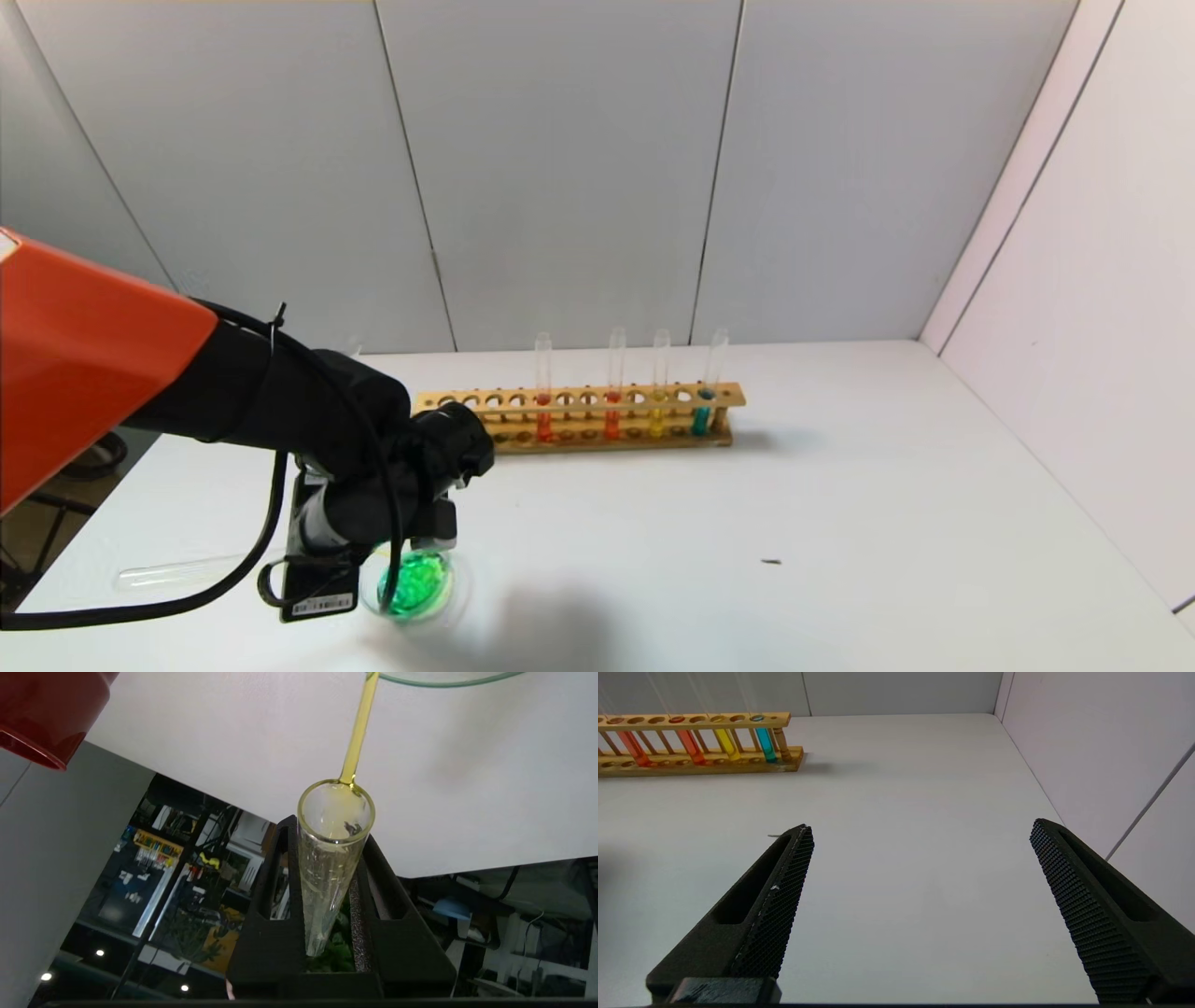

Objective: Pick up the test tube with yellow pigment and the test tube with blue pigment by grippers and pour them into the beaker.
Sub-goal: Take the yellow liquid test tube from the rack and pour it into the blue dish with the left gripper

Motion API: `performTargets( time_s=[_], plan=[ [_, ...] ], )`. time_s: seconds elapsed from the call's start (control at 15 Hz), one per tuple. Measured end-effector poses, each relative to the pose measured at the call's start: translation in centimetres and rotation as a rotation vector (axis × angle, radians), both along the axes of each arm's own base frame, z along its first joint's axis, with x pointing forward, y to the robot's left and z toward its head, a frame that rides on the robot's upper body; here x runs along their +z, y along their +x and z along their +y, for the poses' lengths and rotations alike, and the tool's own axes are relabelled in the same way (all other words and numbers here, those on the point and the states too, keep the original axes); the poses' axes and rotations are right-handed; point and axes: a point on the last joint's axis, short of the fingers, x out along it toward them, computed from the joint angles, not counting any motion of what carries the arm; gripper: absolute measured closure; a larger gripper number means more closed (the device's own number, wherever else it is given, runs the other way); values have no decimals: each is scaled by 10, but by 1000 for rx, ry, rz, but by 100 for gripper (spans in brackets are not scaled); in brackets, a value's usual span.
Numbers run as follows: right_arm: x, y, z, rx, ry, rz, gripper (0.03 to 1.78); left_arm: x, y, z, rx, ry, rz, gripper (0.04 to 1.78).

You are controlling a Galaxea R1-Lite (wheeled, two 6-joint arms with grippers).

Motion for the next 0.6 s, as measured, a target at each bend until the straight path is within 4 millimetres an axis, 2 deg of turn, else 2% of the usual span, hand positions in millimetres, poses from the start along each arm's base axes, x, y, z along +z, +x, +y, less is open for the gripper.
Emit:
performTargets(
  time_s=[0.6],
  plan=[
    [0, 0, 0, 0, 0, 0, 11, -5, 5, -11, -17, 53, 62, 150]
  ],
)
